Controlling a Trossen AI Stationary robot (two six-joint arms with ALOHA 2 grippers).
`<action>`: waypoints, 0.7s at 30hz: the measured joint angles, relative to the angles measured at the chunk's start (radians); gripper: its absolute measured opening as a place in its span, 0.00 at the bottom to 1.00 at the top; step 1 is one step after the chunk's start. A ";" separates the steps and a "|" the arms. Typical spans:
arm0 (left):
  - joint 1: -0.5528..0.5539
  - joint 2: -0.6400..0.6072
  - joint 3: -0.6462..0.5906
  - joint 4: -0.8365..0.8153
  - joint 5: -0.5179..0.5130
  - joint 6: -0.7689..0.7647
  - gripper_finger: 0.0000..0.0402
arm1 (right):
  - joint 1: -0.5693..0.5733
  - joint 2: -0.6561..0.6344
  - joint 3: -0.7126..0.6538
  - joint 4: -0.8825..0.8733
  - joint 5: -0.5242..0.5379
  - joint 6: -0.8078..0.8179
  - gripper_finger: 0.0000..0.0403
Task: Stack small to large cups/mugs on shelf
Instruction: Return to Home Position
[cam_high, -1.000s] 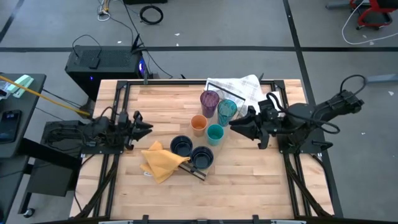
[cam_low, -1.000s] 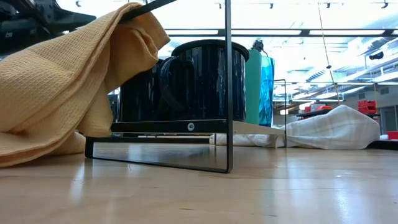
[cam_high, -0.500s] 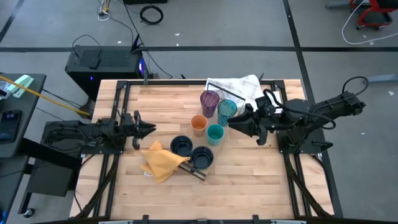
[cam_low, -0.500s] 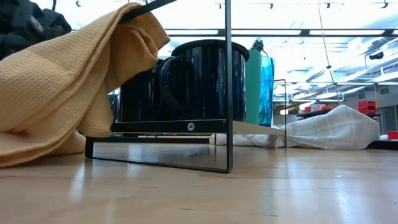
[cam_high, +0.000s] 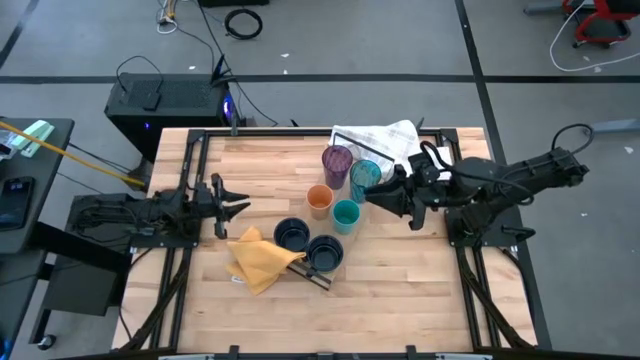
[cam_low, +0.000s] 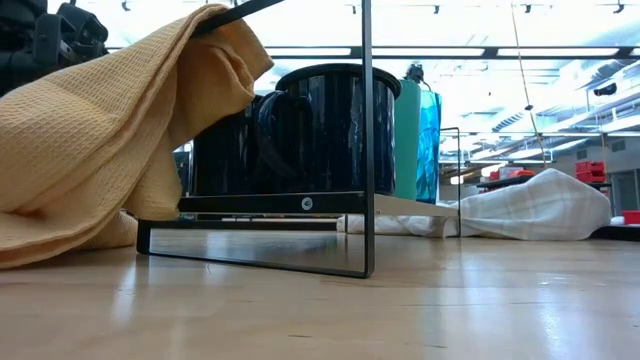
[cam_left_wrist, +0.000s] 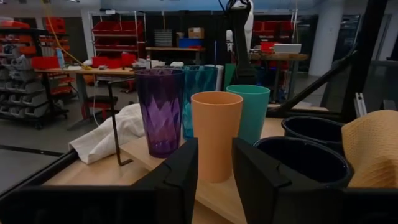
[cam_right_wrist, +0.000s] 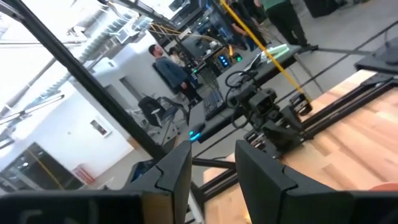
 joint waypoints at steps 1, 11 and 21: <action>0.000 0.000 0.000 0.000 0.000 -0.001 0.26 | -0.004 0.000 0.000 0.000 -0.003 -0.008 0.32; 0.000 0.000 0.000 0.001 0.000 -0.009 0.25 | -0.185 0.000 -0.149 0.239 -0.272 -0.071 0.32; 0.000 0.001 0.000 -0.010 0.000 -0.046 0.25 | -0.390 -0.273 -0.516 0.478 -0.425 -0.015 0.26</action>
